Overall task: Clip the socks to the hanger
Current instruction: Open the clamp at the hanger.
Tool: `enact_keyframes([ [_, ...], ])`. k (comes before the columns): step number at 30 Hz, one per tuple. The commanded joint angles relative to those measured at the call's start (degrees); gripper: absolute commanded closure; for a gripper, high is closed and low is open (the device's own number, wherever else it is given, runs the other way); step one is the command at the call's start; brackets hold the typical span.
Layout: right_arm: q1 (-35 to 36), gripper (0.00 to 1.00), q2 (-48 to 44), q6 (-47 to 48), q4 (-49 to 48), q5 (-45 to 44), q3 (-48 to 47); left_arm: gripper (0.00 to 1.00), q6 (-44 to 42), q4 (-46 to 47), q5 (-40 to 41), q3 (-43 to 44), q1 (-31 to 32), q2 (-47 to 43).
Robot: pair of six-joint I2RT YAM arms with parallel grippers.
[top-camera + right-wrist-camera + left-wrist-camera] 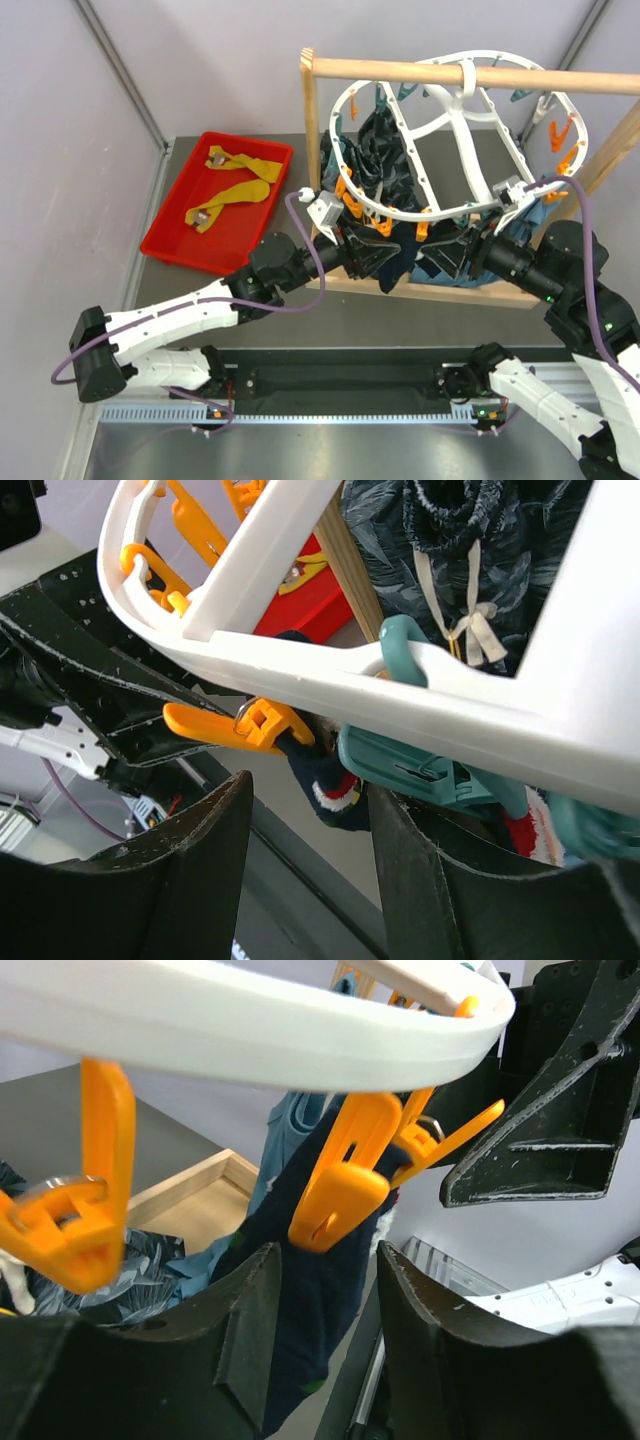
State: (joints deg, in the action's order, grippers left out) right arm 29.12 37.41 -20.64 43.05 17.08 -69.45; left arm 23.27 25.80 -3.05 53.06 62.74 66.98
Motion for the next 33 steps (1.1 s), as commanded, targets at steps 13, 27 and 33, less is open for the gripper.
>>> enact_keyframes([
  [13, 0.58, 0.5, 0.91, 1.13, -1.03, 2.07, -2.79, 0.49, -1.99, 11.72, 3.76, -3.66, 0.1, -2.12],
  [27, 0.58, 0.49, -0.84, 3.16, -5.25, 17.8, -3.15, 0.52, -6.74, 17.08, 2.26, -4.28, 0.19, 0.61],
  [33, 0.67, 0.49, -0.14, 3.15, -6.49, 22.38, -3.67, 0.59, -7.01, 18.32, 2.52, -5.15, 0.1, 0.08],
])
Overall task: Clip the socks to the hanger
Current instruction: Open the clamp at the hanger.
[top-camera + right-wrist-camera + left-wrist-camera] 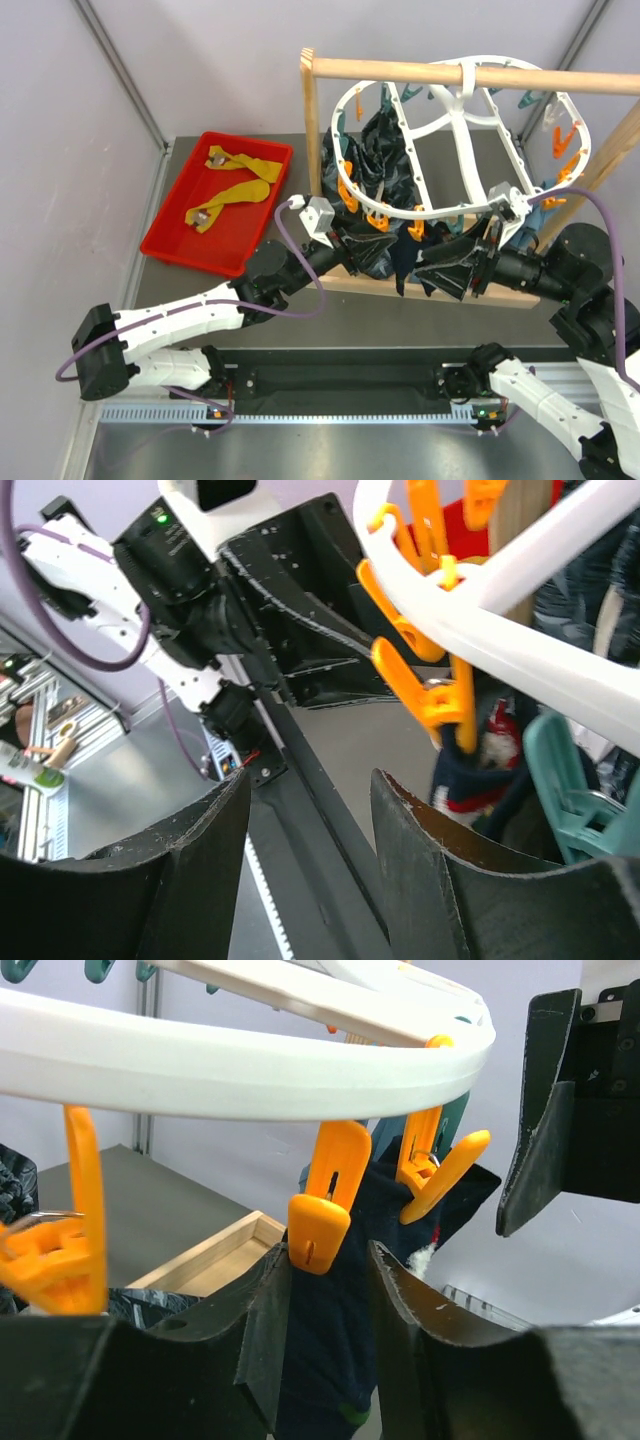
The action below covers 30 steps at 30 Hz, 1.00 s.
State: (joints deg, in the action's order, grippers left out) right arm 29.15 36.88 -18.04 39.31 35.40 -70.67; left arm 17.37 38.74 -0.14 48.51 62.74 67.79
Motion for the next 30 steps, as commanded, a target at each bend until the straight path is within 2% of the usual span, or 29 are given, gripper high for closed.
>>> enact_keyframes([
  [1, 0.56, 0.49, 0.3, 0.73, -2.57, 4.07, -2.45, 0.6, -1.02, 5.55, -0.3, -0.7, 0.19, -0.82],
  [16, 0.65, 0.48, 0.82, 0.29, -2.92, 4.59, -2.63, 0.61, -3.39, 5.99, 1.46, -0.17, 0.19, -0.82],
  [25, 0.56, 0.48, 2.14, -1.9, -5.55, 5.38, -2.98, 0.76, -3.65, 7.4, -2.93, 0.71, 0.19, 0.06],
  [28, 0.56, 0.48, 2.84, -3.49, -7.22, 5.47, -3.24, 0.84, -3.48, 7.05, -4.33, 1.23, 0.1, 0.24],
  [29, 0.56, 0.48, 3.02, -4.36, -7.58, 5.47, -3.33, 0.89, -3.39, 6.79, -4.6, 1.5, 0.19, 0.24],
  [30, 0.65, 0.48, 3.37, -4.8, -8.1, 5.38, -3.5, 0.99, -3.39, 6.44, -4.69, 2.02, 0.19, 0.41],
])
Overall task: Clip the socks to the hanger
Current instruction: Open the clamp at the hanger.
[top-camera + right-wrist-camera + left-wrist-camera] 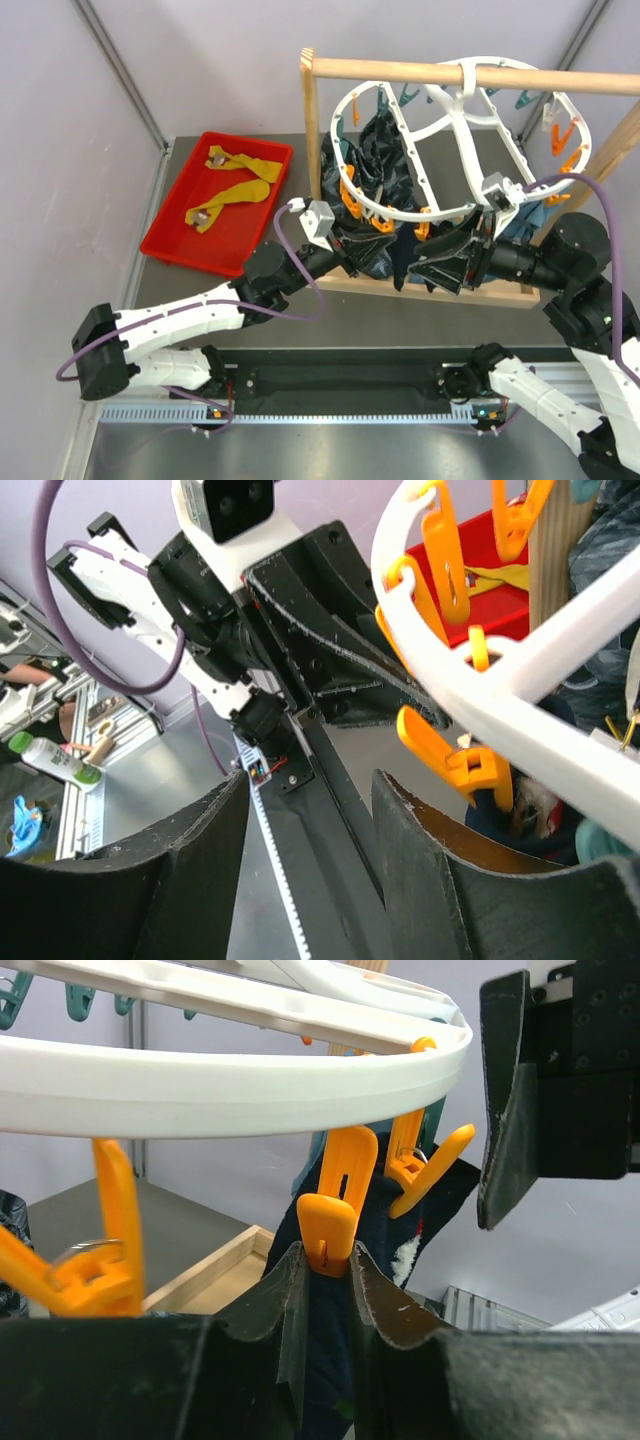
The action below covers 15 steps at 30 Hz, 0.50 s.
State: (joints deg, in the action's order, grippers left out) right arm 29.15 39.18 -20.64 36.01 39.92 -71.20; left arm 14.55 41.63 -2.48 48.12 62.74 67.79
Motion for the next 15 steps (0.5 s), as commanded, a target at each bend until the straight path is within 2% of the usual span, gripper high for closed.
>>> enact_keyframes([
  [1, 0.65, 0.48, 1.25, -2.56, -5.16, 0.6, -3.33, 1.0, -0.31, 3.03, -2.44, 2.68, 0.1, 0.67],
  [4, 0.56, 0.46, 2.74, -3.7, -4.72, -0.98, -4.47, 1.0, -0.22, -0.22, -1.4, 4.17, 0.36, 1.2],
  [6, 0.56, 0.44, 3.1, -4.23, -4.28, -2.47, -5.09, 1.0, -1.7, -6.27, 0.8, 7.24, 1.06, 1.99],
  [12, 0.65, 0.42, 3.19, -2.56, 0.11, -8.44, -6.14, 1.0, -8.82, -21.91, 10.91, 17.53, 9.05, 6.47],
  [15, 0.56, 0.39, 2.31, -1.24, 2.3, -12.56, -6.49, 1.0, -11.02, -24.13, 14.94, 19.73, 11.17, 8.14],
])
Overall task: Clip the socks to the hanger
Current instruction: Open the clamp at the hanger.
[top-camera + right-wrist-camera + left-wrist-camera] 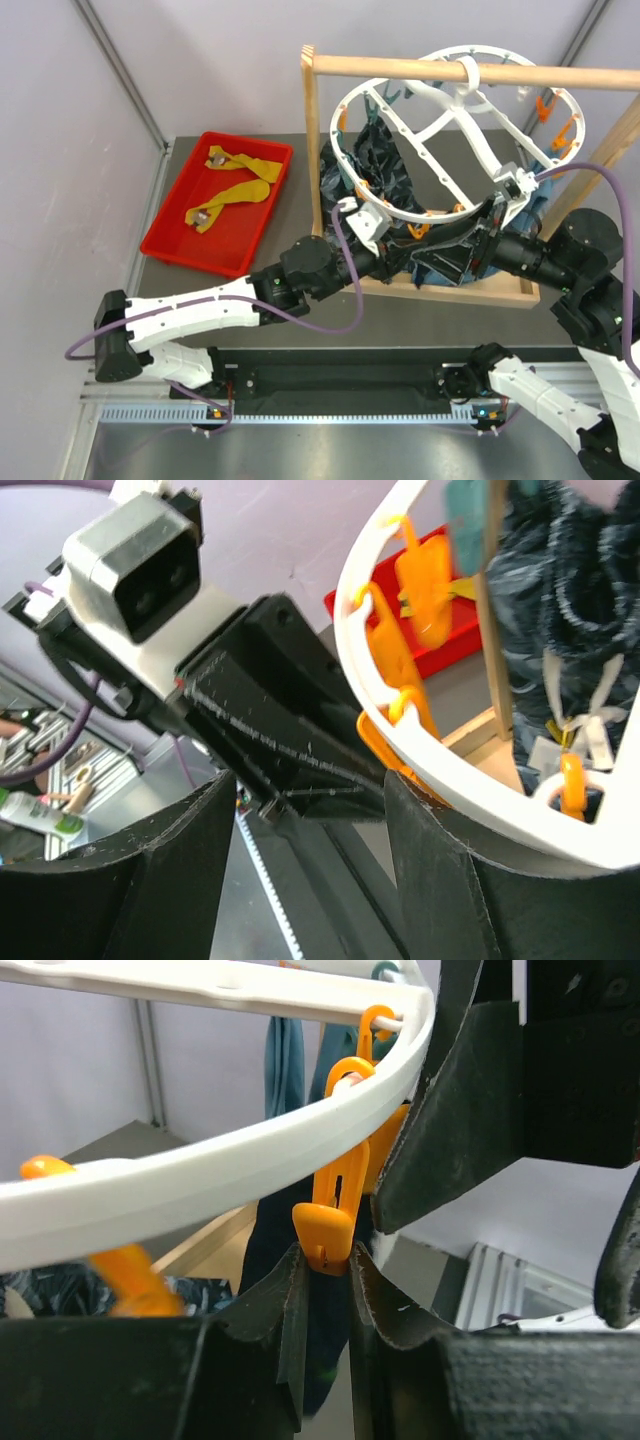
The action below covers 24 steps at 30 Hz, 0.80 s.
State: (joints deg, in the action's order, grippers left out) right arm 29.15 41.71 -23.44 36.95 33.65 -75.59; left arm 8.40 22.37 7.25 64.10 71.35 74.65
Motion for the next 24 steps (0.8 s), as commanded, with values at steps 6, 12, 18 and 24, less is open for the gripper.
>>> enact_keyframes([
  [6, 0.56, 0.37, -0.93, 4.54, 5.76, -12.46, -3.68, 1.0, -6.12, -8.74, 7.87, 6.74, 5.46, 3.21],
  [12, 0.56, 0.35, -0.23, 6.39, 7.0, -14.22, -4.56, 1.0, -6.38, -10.24, 8.05, 8.24, 5.9, 4.01],
  [18, 0.56, 0.36, 0.82, 8.59, 10.07, -17.12, -6.32, 1.0, -6.21, -10.68, 8.49, 8.33, 5.99, 4.01],
  [24, 0.56, 0.38, 1.44, 9.38, 11.39, -17.21, -6.41, 1.0, -6.47, -10.42, 8.49, 8.41, 6.08, 4.45],
])
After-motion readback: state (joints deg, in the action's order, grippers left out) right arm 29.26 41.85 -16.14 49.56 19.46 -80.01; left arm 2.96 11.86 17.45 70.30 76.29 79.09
